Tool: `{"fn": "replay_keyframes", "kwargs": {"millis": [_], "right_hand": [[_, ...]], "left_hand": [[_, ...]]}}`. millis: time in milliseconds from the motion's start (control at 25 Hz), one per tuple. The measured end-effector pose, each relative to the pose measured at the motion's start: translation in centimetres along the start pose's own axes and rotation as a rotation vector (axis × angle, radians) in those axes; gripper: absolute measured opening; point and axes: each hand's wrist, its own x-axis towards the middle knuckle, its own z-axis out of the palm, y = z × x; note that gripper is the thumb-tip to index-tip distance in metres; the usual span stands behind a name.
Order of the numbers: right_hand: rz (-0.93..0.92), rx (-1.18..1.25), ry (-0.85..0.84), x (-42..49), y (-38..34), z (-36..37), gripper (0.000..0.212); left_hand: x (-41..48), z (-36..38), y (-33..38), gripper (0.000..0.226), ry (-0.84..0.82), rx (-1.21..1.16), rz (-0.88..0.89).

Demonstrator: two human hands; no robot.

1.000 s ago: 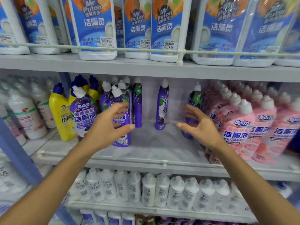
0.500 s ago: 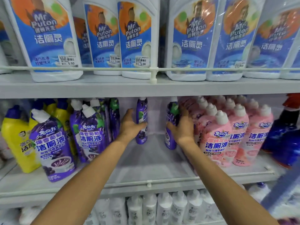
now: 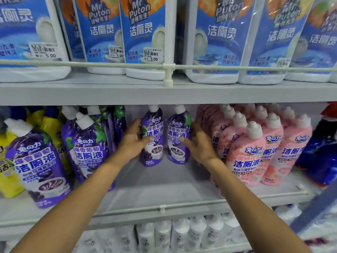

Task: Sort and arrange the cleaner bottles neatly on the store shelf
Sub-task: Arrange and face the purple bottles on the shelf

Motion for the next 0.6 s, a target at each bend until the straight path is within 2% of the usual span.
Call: {"fn": "replay_keyframes", "kwargs": {"millis": [120, 240, 360, 480, 600], "right_hand": [[0.016, 0.102, 0.049, -0.5, 0.6, 1.0, 0.05], [0.079, 0.171, 0.117, -1.1, 1.4, 2.5, 0.046], [0.068, 0.2, 0.107, -0.5, 1.6, 3.1, 0.046], [0.062, 0.257, 0.091, -0.4, 1.4, 3.3, 0.046], [0.067, 0.286, 0.052, -0.7, 2.2, 3.9, 0.06]], "left_hand": [[-2.2, -0.7, -1.0, 0.039, -0.015, -0.028, -0.006], [-3.2, 0.3, -2.6, 0.043, 0.02, 0.042, -0.045], [-2.3, 1.0, -3.4, 0.044, 0.063, 0.125, 0.001], [-1.7, 1.0, -4.5, 0.044, 0.108, 0.093, 0.024], [-2.3, 1.4, -5.4, 0.054, 0.114, 0.052, 0.03]]}}
